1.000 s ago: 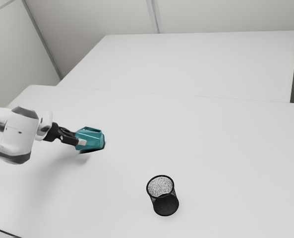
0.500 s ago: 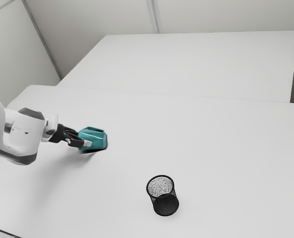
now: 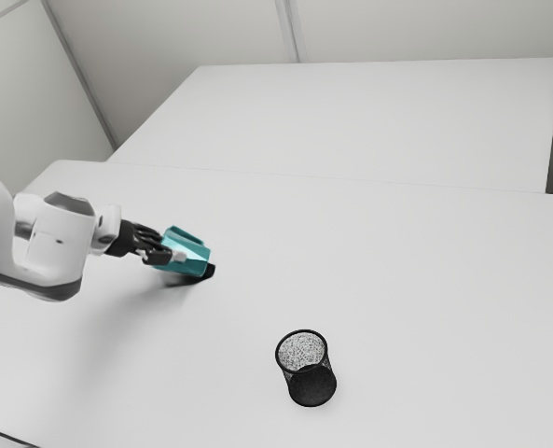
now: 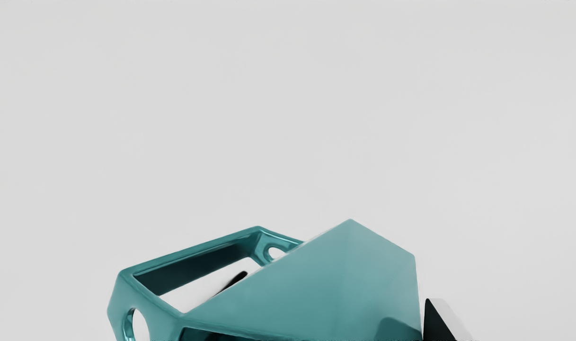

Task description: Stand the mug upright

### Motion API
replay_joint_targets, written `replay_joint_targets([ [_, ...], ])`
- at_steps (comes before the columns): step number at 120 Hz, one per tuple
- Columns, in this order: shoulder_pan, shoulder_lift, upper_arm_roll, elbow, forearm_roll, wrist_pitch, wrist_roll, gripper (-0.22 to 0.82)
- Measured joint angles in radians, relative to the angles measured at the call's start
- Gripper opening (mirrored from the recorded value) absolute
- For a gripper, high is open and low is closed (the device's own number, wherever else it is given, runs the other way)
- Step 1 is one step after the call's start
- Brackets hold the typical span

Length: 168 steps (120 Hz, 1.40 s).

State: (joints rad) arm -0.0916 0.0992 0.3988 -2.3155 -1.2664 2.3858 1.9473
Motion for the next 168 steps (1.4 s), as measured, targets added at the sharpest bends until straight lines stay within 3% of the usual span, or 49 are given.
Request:
replay_joint_targets([
  [29,0.000,-0.004,0.000,-0.001,-0.003,0.001,0.003,-0.11],
  [91,0.007,-0.049,-0.026,-0.001,0.030,0.042,-0.021,-0.17],
  [124,-0.007,-0.170,-0.058,0.009,0.605,0.050,-0.287,-0.18],
  [137,0.041,-0.224,-0.059,-0.018,0.827,0.010,-0.446,-0.18],
  [168,0.097,-0.270,-0.089,-0.071,1.079,-0.012,-0.758,-0.18],
])
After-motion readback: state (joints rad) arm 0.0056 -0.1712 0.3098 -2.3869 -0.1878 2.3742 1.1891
